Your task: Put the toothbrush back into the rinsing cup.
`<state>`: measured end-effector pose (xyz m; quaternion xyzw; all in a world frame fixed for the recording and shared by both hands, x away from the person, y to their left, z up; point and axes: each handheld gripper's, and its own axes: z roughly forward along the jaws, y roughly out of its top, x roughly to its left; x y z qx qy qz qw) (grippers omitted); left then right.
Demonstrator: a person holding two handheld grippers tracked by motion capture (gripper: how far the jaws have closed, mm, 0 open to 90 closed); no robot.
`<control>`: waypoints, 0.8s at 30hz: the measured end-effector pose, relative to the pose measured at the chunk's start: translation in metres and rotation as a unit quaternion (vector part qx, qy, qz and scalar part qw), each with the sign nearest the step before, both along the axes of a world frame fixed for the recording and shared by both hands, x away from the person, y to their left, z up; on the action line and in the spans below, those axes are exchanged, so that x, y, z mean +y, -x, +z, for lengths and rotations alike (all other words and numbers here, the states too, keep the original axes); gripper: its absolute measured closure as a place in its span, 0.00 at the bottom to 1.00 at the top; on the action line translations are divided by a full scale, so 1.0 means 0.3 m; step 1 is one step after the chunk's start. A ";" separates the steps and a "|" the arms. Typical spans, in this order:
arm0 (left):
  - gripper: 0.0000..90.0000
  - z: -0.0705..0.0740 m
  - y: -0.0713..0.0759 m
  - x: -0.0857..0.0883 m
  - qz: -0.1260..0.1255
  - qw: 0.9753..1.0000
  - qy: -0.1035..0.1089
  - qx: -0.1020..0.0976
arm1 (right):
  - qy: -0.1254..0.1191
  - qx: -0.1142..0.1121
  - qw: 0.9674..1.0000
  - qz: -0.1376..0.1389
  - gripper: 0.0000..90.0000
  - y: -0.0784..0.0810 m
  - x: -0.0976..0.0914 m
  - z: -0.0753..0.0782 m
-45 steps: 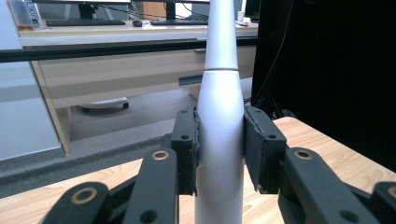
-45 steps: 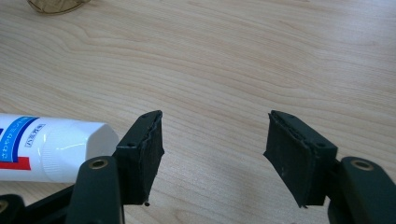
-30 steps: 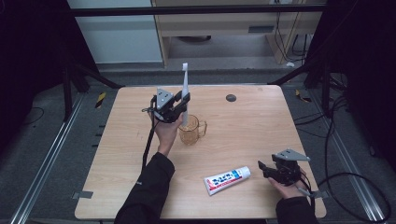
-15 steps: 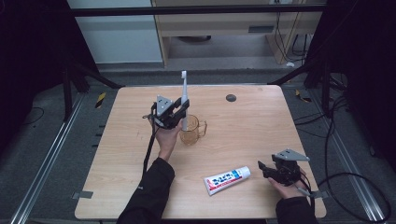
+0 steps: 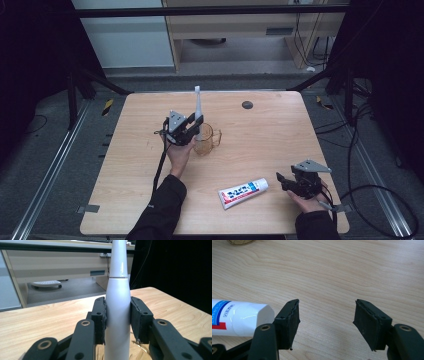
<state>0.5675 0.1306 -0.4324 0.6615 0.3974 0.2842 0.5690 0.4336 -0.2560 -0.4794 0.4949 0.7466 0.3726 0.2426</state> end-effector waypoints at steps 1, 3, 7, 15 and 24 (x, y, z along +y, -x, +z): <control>0.74 -0.003 0.001 0.000 -0.001 1.000 -0.002 0.001 | 0.000 0.000 1.000 0.000 0.41 0.000 0.000 0.000; 0.74 -0.011 0.004 0.000 -0.001 1.000 -0.004 0.001 | 0.000 0.000 1.000 0.000 0.41 0.000 0.000 0.000; 0.74 -0.022 0.012 0.007 -0.005 1.000 -0.008 0.004 | 0.001 0.000 1.000 0.000 0.41 0.000 0.001 0.000; 0.74 -0.039 0.027 0.014 -0.008 1.000 -0.020 0.008 | -0.002 0.002 1.000 0.000 0.41 0.001 0.003 0.002; 0.74 -0.055 0.032 0.015 -0.014 0.999 -0.029 0.018 | 0.000 0.001 1.000 0.000 0.41 0.000 0.002 0.002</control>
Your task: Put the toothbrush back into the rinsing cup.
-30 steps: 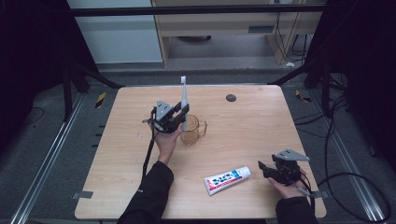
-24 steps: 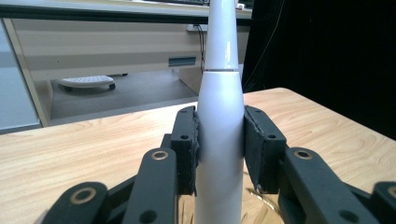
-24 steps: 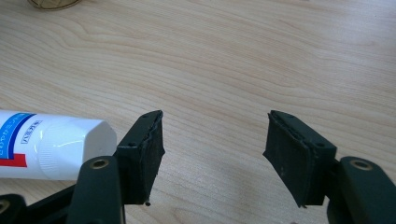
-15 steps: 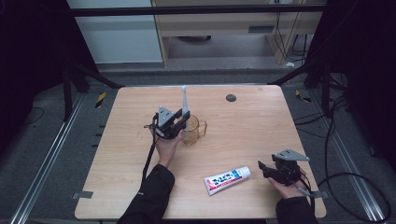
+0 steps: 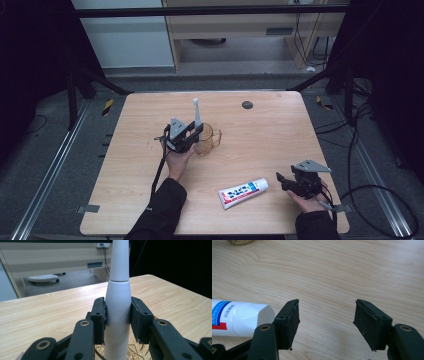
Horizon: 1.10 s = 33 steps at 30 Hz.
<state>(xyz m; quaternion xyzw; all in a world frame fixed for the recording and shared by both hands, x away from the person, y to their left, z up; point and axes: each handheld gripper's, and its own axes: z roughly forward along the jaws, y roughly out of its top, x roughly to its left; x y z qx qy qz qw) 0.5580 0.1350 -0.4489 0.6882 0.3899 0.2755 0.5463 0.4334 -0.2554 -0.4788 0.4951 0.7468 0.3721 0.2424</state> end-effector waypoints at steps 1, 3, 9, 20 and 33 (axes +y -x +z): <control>0.73 0.000 0.000 0.001 0.001 1.000 0.000 -0.001 | -0.004 0.003 1.000 -0.001 0.41 0.001 0.001 0.002; 0.73 0.002 0.003 0.002 -0.001 1.000 -0.001 0.000 | -0.002 0.002 1.000 -0.001 0.41 0.001 0.000 0.001; 0.68 0.017 0.016 0.006 -0.001 1.000 0.000 -0.005 | -0.001 0.001 1.000 0.001 0.40 0.001 0.001 0.003; 0.64 0.019 0.019 0.015 -0.005 1.000 -0.009 0.004 | 0.001 -0.001 1.000 0.002 0.40 0.000 0.001 0.003; 0.63 0.041 0.037 0.024 -0.008 1.000 -0.020 0.011 | -0.006 -0.001 1.000 -0.001 0.40 0.004 0.003 0.009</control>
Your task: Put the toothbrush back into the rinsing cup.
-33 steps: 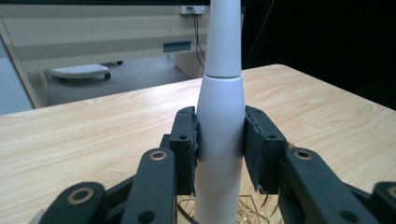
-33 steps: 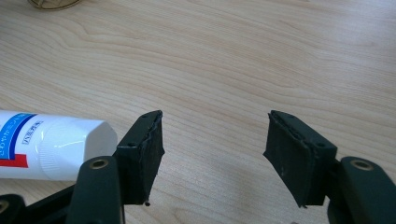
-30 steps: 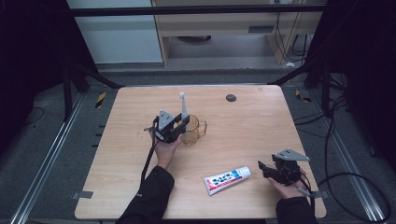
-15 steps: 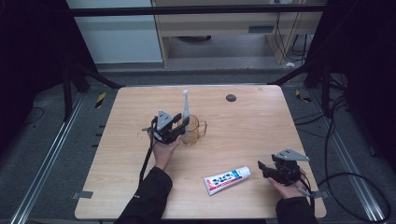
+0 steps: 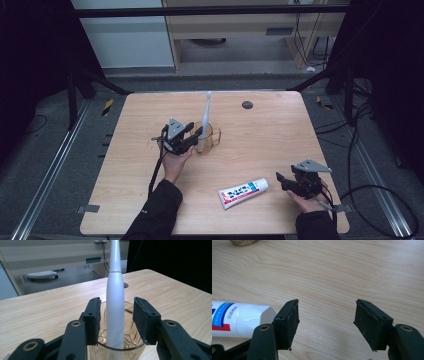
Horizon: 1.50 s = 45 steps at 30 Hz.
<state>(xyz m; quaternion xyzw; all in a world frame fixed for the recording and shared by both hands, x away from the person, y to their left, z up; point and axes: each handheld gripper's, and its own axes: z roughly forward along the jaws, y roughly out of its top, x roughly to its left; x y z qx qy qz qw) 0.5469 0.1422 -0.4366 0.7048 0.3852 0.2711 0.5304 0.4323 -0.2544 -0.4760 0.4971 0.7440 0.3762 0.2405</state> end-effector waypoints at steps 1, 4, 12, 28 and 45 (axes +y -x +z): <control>0.63 0.005 0.004 0.005 0.000 1.000 -0.003 0.002 | 0.003 -0.004 1.000 0.002 0.40 -0.001 -0.001 0.000; 0.62 0.018 0.017 0.020 0.001 1.000 -0.008 0.009 | -0.001 -0.005 1.000 0.001 0.39 0.002 0.001 0.007; 0.59 0.069 0.059 0.067 0.006 0.999 -0.032 0.028 | -0.011 -0.014 1.000 0.004 0.39 0.010 0.008 0.029; 0.57 0.042 0.201 0.223 0.015 0.993 -0.083 0.081 | -0.018 -0.018 1.000 0.013 0.38 0.026 0.025 0.055; 0.66 -0.076 0.358 0.352 0.022 0.979 -0.131 0.153 | -0.013 -0.001 0.999 0.048 0.53 0.051 0.068 0.067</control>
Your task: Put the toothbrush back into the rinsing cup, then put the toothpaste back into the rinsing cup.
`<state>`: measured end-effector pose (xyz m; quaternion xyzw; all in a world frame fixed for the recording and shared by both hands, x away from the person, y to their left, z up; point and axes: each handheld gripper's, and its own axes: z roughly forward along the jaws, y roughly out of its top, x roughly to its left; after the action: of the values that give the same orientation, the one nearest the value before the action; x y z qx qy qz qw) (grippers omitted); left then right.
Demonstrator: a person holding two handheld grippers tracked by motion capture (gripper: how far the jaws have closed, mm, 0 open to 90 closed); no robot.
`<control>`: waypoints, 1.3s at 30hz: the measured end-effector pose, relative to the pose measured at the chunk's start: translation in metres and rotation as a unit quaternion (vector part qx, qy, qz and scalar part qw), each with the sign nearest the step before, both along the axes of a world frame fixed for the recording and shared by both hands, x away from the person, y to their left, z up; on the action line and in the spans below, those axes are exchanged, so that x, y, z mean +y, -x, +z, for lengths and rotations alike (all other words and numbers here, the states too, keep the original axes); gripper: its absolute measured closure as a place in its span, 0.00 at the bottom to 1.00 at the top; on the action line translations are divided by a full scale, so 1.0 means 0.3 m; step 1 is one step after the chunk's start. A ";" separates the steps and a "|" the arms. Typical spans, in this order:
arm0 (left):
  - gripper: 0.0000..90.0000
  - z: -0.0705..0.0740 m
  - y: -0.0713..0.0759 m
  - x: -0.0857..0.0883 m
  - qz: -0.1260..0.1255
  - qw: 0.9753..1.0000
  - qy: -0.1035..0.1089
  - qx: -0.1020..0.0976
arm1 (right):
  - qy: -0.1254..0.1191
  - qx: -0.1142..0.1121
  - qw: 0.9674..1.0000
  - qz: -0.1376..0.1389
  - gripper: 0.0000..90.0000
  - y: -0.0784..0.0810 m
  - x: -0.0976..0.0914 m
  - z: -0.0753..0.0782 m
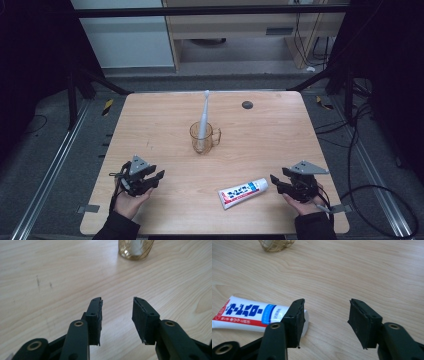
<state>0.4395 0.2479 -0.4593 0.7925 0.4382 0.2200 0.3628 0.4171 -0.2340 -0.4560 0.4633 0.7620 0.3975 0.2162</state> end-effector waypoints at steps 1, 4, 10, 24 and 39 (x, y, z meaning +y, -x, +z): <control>0.66 -0.006 0.005 0.007 0.002 1.000 -0.004 0.001 | 0.001 0.002 1.000 0.004 0.54 0.002 0.004 0.002; 0.69 -0.023 0.000 0.027 0.012 1.000 -0.016 0.007 | -0.003 0.006 1.000 0.016 0.58 0.006 0.016 0.004; 0.72 -0.042 -0.025 0.056 0.026 1.000 -0.012 0.010 | -0.003 0.018 0.999 0.042 0.66 0.013 0.046 0.005; 0.67 -0.047 -0.031 0.082 0.051 0.999 -0.002 -0.008 | -0.003 0.053 0.992 0.114 0.80 0.025 0.138 -0.016; 0.63 -0.044 -0.036 0.089 0.059 0.998 -0.006 -0.005 | 0.008 0.076 0.983 0.167 0.93 0.034 0.213 -0.043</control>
<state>0.4502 0.2747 -0.4725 0.7661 0.4812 0.2476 0.3468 0.4068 -0.1702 -0.4689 0.3571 0.8457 0.3857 0.0918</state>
